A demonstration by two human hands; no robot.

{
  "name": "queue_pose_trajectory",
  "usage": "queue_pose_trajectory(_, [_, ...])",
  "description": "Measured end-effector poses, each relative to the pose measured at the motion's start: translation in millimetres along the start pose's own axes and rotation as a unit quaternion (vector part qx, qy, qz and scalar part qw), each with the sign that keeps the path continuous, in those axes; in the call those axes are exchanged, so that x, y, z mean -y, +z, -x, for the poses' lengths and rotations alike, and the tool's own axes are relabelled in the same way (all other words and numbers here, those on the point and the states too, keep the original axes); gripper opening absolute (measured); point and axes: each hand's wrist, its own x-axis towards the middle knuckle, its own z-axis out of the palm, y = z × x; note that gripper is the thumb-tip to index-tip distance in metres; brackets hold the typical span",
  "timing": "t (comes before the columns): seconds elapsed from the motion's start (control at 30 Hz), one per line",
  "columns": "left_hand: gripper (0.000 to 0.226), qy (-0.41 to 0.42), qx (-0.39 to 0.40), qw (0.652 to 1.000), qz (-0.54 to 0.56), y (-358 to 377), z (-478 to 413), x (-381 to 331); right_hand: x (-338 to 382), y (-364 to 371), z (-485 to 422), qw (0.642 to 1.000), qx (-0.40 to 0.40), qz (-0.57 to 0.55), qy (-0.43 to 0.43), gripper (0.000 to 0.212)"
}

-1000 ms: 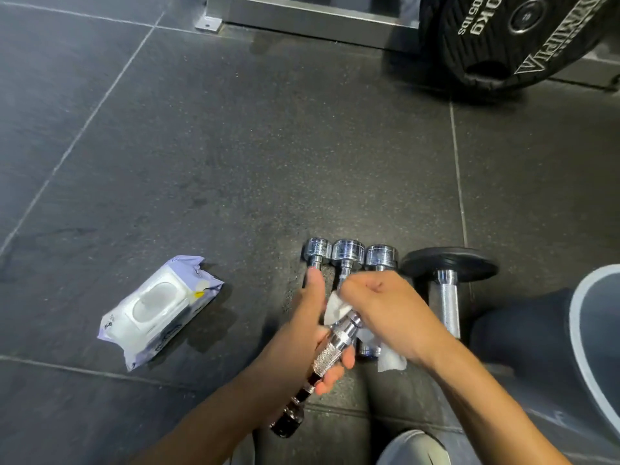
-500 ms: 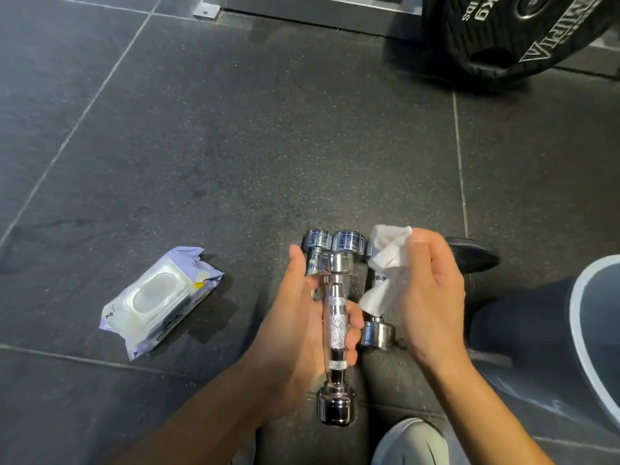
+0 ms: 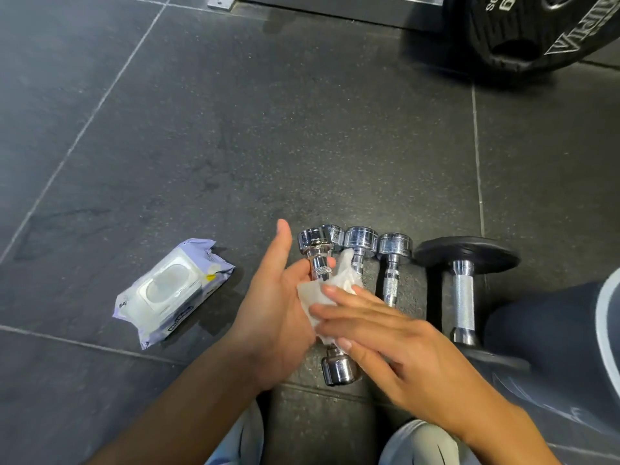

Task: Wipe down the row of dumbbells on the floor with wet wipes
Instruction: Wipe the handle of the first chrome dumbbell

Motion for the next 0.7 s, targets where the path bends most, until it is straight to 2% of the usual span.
queue_pose_trajectory(0.13, [0.075, 0.049, -0.023, 0.997, -0.047, 4, -1, -3, 6, 4, 3, 0.997, -0.012, -0.074, -0.014, 0.017])
queue_pose_trajectory(0.2, [0.056, 0.063, -0.016, 0.996, -0.053, 3, -2, -3, 9, 4, 5, 0.994, -0.025, -0.107, -0.01, 0.014])
queue_pose_trajectory(0.27, [0.047, 0.061, 0.007, 0.997, -0.047, 3, -3, -1, 10, 4, 8, 0.99, -0.042, -0.132, -0.012, 0.016])
queue_pose_trajectory(0.4, [0.052, 0.049, 0.035, 0.998, -0.033, 4, -2, -1, 8, 8, 3, 0.993, -0.064, -0.102, 0.001, 0.029])
queue_pose_trajectory(0.57, [0.076, 0.012, 0.063, 0.996, -0.056, 1, 0, 3, -5, -6, -21, 0.999, -0.001, -0.019, 0.042, 0.04])
queue_pose_trajectory(0.7, [0.07, 0.023, 0.037, 0.997, -0.058, -1, -3, 1, -5, -7, -22, 0.997, 0.023, -0.017, 0.075, 0.044])
